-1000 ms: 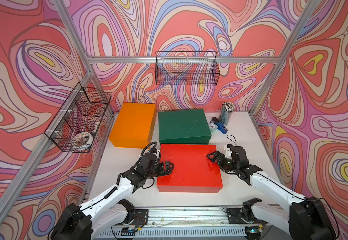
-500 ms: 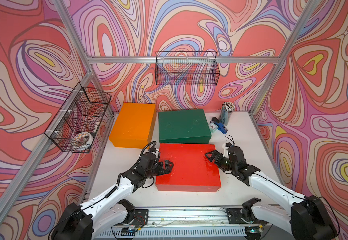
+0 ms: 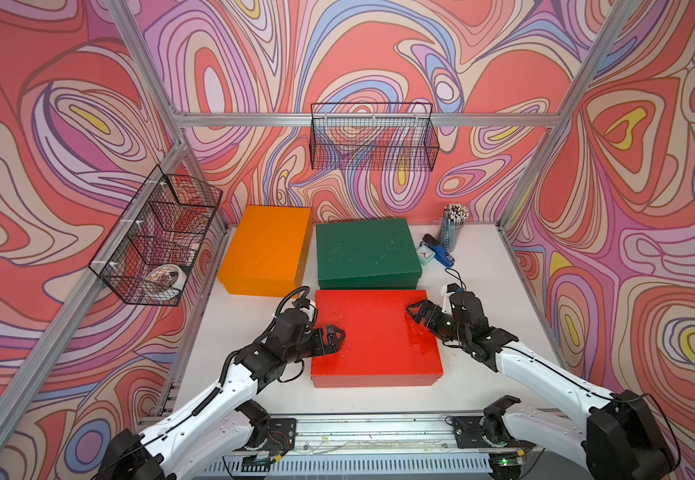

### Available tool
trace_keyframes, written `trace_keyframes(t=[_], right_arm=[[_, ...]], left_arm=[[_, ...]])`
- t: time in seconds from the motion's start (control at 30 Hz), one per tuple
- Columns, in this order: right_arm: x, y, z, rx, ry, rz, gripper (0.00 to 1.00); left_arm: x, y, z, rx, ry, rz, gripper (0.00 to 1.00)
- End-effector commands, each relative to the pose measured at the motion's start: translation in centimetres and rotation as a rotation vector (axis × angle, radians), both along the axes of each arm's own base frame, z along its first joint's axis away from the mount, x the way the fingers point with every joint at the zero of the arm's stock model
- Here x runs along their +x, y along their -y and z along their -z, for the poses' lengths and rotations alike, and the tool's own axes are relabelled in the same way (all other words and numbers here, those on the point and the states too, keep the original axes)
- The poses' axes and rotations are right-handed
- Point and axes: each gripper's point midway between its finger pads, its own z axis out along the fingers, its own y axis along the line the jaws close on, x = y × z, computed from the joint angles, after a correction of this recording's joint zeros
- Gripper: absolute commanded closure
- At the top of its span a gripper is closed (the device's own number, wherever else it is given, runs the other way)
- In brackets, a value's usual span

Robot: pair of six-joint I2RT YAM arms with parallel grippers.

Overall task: Stack the shoeboxes
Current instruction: Pick up the shoebox from the center of the board.

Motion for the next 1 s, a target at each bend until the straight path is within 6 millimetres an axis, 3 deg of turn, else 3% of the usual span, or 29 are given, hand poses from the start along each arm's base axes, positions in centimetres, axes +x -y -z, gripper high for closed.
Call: trace_keyframes(t=[0.0,0.3,0.57,0.73,0.97], right_arm=[[-0.3,-2.6,-2.3,0.071,0.018,-0.078,0.07],[0.7,-3.8,-5.8,0.048,0.044,-0.102,0.15],[2.5,-4.7,-10.5,0.025,0.113,-0.12,0.16],[4.6,-5.5,-14.4,0.0,0.186,-0.123,0.15],[8.9,-7.5,-18.3,-0.039,0.246,-0.149,0.15]], left_arm=[[-0.2,3.1,-6.1,-0.166,0.1,0.103,0.0],[-0.1,3.3,-10.7,-0.167,0.163,0.118,0.0],[0.7,3.9,-14.8,-0.185,0.227,0.126,0.0],[2.3,5.0,-17.6,-0.19,0.267,0.132,0.0],[5.7,7.6,-21.0,-0.17,0.313,0.157,0.0]])
